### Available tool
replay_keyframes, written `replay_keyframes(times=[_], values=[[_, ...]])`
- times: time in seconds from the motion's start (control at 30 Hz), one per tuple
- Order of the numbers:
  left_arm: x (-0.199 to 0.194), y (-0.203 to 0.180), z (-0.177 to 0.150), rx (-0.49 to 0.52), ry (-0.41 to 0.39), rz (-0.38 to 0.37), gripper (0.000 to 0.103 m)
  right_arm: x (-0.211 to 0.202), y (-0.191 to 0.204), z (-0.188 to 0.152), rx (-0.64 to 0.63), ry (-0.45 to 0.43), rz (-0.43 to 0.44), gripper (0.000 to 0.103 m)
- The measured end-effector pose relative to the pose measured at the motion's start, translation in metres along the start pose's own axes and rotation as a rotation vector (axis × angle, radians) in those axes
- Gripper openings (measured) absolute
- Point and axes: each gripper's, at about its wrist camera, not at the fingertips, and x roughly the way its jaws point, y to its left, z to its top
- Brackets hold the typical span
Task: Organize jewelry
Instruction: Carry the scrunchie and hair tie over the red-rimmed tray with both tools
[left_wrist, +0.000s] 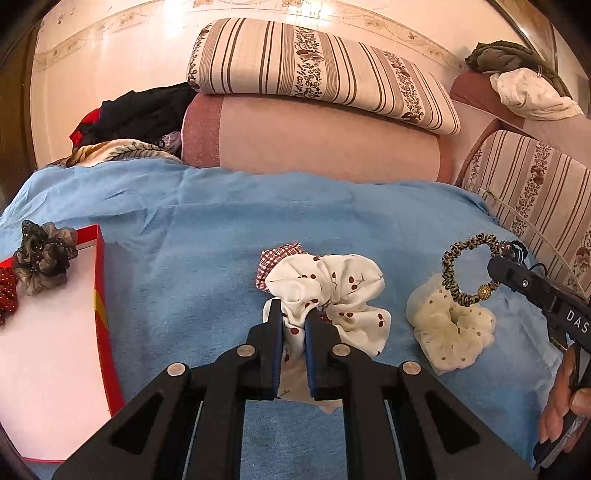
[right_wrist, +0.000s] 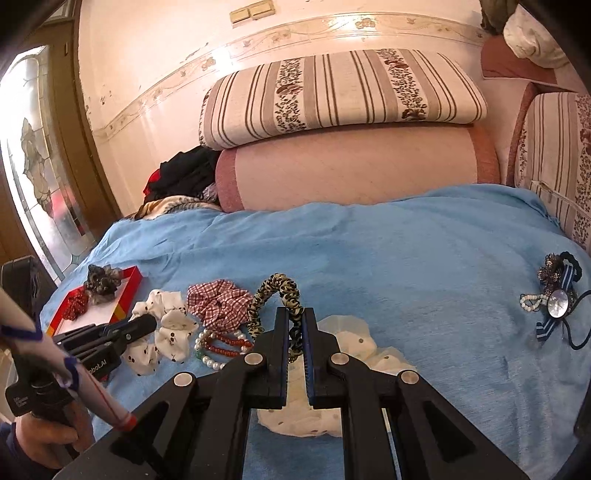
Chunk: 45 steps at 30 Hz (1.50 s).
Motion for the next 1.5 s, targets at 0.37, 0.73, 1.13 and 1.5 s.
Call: replay_keyframes(times=[0.37,0.73,1.13,1.5], values=[[-0.014,0.006,-0.001,-0.005,-0.02,0.021,0.01,-0.001,0.013,-0.004,-0.029,0.0,0.026,0.007],[-0.053,0.05,0.0,-0.063,-0.064,0.052,0.01,-0.007,0.055,-0.012,-0.04,0.003,0.061,0.007],[-0.113,0.13,0.0,-0.177,-0.145,0.109,0.01,0.008,0.167,0.001,-0.084,0.02,0.22,0.008],[-0.147,0.245,-0.016,-0.407,-0.139,0.256,0.01,0.057,0.27,0.007,-0.153,0.12,0.348,0.007]])
